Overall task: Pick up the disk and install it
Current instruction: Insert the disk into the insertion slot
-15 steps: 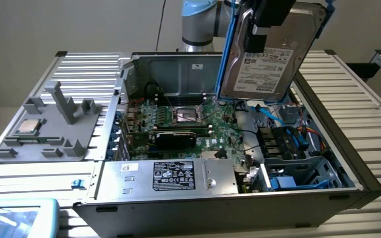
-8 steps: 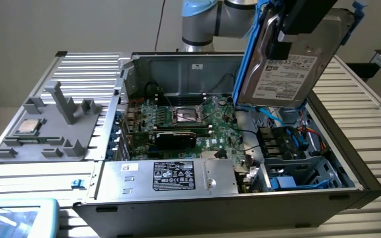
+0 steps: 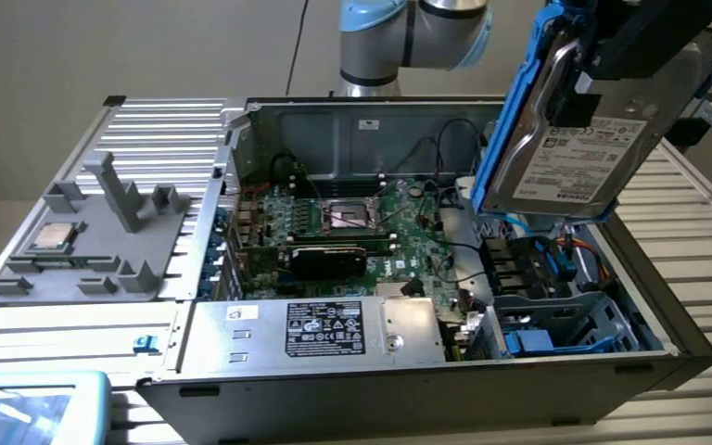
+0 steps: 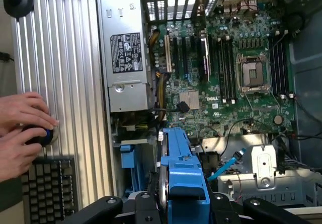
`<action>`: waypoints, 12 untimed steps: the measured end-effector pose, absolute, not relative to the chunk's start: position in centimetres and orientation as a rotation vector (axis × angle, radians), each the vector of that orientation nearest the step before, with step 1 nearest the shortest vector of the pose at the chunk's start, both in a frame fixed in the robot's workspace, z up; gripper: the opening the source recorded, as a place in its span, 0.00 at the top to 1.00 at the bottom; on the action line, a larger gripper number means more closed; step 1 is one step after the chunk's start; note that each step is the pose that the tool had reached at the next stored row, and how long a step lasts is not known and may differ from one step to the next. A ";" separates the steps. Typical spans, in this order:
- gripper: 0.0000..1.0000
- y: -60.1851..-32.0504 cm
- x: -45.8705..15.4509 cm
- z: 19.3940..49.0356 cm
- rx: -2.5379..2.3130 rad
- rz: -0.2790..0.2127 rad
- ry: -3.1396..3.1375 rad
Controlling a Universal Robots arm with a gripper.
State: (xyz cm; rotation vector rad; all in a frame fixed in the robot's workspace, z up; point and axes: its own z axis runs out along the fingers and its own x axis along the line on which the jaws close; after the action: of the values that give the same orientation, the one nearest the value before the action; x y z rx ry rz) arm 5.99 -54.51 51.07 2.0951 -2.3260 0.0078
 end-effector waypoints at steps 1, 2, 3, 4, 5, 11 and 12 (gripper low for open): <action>0.63 -54.7 6.3 51.1 2.095 0.008 -2.326; 0.63 -55.0 6.6 51.1 2.095 0.008 -2.326; 0.63 -55.2 7.0 51.1 2.095 0.008 -2.326; 0.63 -55.5 7.3 51.1 2.095 0.008 -2.326; 0.63 -55.7 7.5 51.1 2.095 0.008 -2.326; 0.63 -57.4 8.7 51.1 2.095 0.008 -2.326; 0.63 -57.6 8.9 51.1 2.095 0.008 -2.326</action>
State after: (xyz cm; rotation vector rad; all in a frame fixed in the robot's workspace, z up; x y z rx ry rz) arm 8.92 -57.56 51.13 2.0952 -2.3260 0.0078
